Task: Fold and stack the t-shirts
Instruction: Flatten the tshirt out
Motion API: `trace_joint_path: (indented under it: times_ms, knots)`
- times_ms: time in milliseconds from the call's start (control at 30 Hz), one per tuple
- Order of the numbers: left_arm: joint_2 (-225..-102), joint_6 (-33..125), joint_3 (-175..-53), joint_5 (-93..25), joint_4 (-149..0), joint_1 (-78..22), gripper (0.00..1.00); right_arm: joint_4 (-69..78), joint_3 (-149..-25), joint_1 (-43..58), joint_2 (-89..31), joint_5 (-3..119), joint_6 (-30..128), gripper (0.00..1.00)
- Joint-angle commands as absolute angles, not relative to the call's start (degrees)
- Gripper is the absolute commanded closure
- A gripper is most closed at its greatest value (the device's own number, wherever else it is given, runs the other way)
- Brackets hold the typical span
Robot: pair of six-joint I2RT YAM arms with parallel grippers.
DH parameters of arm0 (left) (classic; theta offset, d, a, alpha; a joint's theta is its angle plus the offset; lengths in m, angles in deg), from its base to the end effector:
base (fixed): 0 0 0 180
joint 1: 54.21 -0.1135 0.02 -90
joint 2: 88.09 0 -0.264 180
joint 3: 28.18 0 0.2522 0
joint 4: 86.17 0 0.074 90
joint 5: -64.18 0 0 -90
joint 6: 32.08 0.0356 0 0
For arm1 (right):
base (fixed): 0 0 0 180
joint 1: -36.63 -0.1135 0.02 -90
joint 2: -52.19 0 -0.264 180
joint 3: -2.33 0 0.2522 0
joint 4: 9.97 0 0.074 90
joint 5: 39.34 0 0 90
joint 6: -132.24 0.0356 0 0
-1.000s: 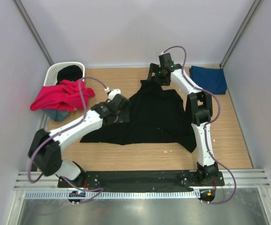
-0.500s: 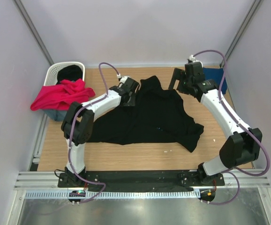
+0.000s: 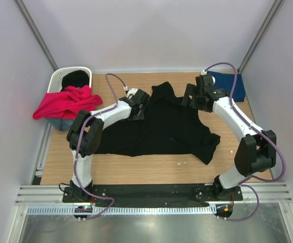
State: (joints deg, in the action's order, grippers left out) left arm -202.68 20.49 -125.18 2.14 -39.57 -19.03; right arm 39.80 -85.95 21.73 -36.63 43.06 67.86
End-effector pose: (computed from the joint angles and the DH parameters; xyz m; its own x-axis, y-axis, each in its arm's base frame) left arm 0.3498 -0.2261 0.1824 -0.7922 -0.0984 -0.6023 -0.1756 0.9819 0.0705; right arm 0.3264 0.0820 0.2910 -0.7454 0.2452 -0.6199 0.1653 0.9688 0.1844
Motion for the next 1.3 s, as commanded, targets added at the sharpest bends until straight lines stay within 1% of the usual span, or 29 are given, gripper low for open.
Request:
trace_joint_path:
  times_ms: [0,333,400,467,500,533,567,633,700,867,900,1000,1167,1267]
  knots:
    - [-200.5,18.5,-125.3,5.0,-40.3,-19.0,0.29,39.3,-88.2,21.7,-37.2,43.3,68.1,0.00]
    - [-200.9,17.9,-124.8,5.3,-39.6,-19.0,0.39,39.7,-87.9,21.7,-37.5,42.8,68.0,0.00]
    - [-200.0,17.6,-124.1,4.8,-39.6,-19.0,0.38,39.7,-88.2,21.7,-38.0,43.0,67.9,0.00]
    - [-199.2,17.5,-123.2,4.5,-39.7,-19.0,0.35,39.7,-88.1,21.7,-38.2,43.3,67.9,0.00]
    - [-198.9,17.6,-122.9,4.4,-39.6,-19.0,0.33,39.7,-88.2,21.8,-38.6,43.3,67.9,0.00]
    - [-198.6,17.6,-122.6,4.4,-39.7,-19.0,0.27,39.8,-88.2,21.7,-38.7,43.4,67.9,0.00]
    - [-198.1,17.6,-122.1,4.4,-39.7,-19.0,0.26,39.9,-88.2,21.6,-38.8,43.4,67.8,0.00]
    - [-197.2,17.3,-121.6,4.5,-39.8,-19.0,0.24,39.9,-88.2,21.7,-39.0,43.5,67.8,0.00]
    - [-196.6,17.1,-121.0,4.2,-39.8,-19.1,0.25,40.1,-88.2,21.7,-39.2,43.6,67.8,0.00]
    - [-197.3,16.8,-120.7,4.1,-40.3,-19.0,0.35,40.1,-88.5,21.7,-39.7,44.1,67.6,0.00]
    - [-197.4,16.6,-120.7,4.1,-40.3,-19.0,0.40,40.2,-88.5,21.7,-39.7,44.0,67.6,0.00]
    - [-198.0,16.4,-120.5,3.8,-40.6,-19.0,0.47,40.5,-88.9,21.7,-40.0,43.9,67.5,0.00]
    - [-198.3,16.5,-120.4,3.6,-41.1,-19.0,0.50,41.1,-88.9,21.7,-40.2,43.6,67.5,0.00]
    - [-198.9,16.6,-120.5,3.6,-41.4,-19.0,0.55,41.2,-88.8,21.7,-40.2,43.6,67.4,0.00]
